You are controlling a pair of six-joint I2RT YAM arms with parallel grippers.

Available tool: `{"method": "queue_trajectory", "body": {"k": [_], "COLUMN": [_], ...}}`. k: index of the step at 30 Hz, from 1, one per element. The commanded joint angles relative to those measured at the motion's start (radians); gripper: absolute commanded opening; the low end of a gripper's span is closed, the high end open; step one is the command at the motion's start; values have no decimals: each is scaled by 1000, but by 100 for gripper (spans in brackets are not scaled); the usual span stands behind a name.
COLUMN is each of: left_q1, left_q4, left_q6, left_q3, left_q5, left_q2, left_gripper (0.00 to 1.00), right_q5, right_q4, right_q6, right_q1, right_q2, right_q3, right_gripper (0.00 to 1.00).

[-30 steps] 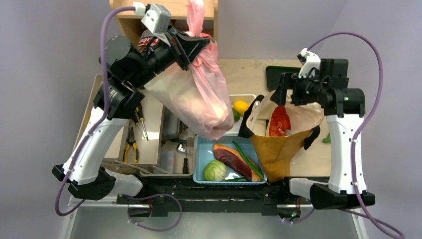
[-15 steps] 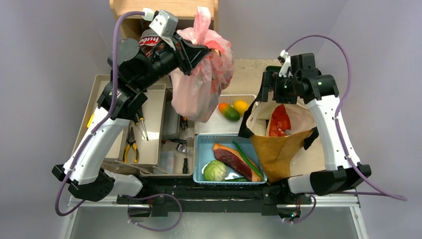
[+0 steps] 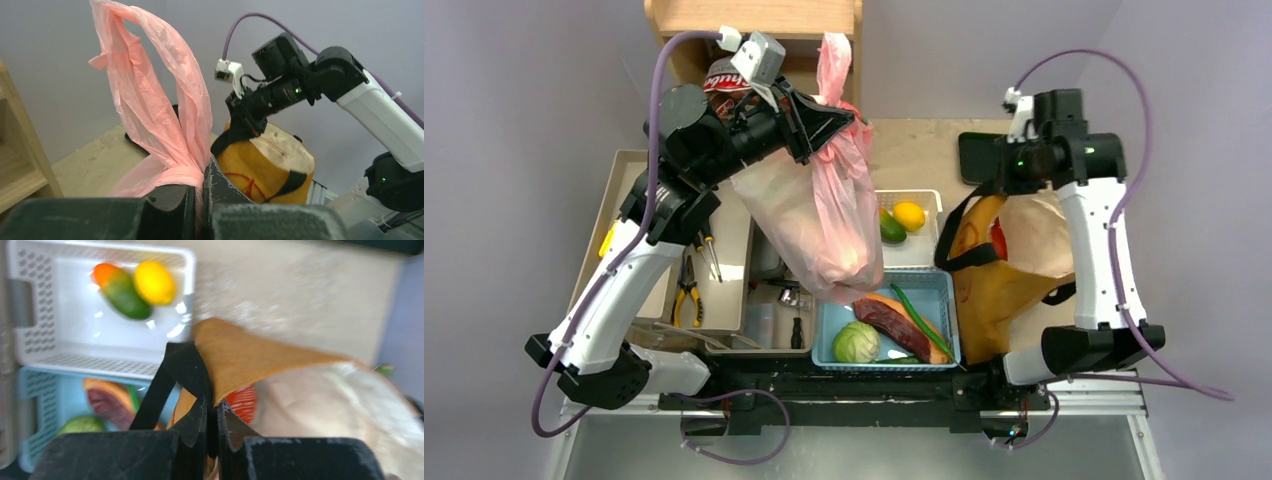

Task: Untie the knot of the grocery bags and take out the mixed food
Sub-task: Place the takeout bag at the center of the board.

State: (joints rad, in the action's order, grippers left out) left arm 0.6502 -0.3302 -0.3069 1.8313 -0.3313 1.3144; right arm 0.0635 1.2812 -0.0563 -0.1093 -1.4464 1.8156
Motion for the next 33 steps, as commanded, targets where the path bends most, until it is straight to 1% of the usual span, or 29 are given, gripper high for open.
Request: {"method": "queue_trajectory", "body": {"k": [1,3,5,7,9,11,12,13,16,20,25,26,27,28,29,30,31,33], "left_q1": [-1,4,18,41,71,103,120,138,205,269,338,348,360,371,383,394,399,408], "left_q4": [155,190,215,242,267,307,313,356,409,474,556,573,587,598,609,629,652,671], "left_q6": [-65,-92,-98,-86,-72,-71,-72,-73,-75,-133,-242,-265,-281,-287,-286,-293,-305,-323], "left_q3": [-5,-13,-17,-16,-18,-23,-22,-18,30,149,332,365,393,417,429,428,412,392], "left_q5": [-113,-151,-154,-165,-165,-162,-160,-154,-136,-100,-35,-21,-2,9,22,33,39,41], "left_q2": [20,42,62,83,106,135,151,170,237,371,559,596,627,659,682,699,717,749], "left_gripper": [0,0,0,0,0,0,0,0,0,0,0,0,0,0,0,0,0,0], "right_q5": [-83,-80,-90,-132,-173,-202,-212,-219,-233,-214,-196,-198,-203,-208,-208,-203,-185,-151], "right_q4": [51,41,13,-30,-113,-206,-226,-228,-236,-295,-329,-327,-320,-304,-278,-245,-202,-118], "right_q6": [286,408,539,665,783,868,886,894,903,960,980,980,973,961,942,924,902,854], "right_q1": [182,264,304,329,356,381,391,400,448,530,546,547,547,547,547,548,548,548], "right_q2": [4,20,56,105,169,216,223,217,168,135,103,97,91,86,79,75,71,63], "right_q3": [187,185,146,77,-22,-83,-85,-68,14,76,95,96,103,116,135,157,189,265], "right_gripper": [0,0,0,0,0,0,0,0,0,0,0,3,10,21,34,43,50,60]}}
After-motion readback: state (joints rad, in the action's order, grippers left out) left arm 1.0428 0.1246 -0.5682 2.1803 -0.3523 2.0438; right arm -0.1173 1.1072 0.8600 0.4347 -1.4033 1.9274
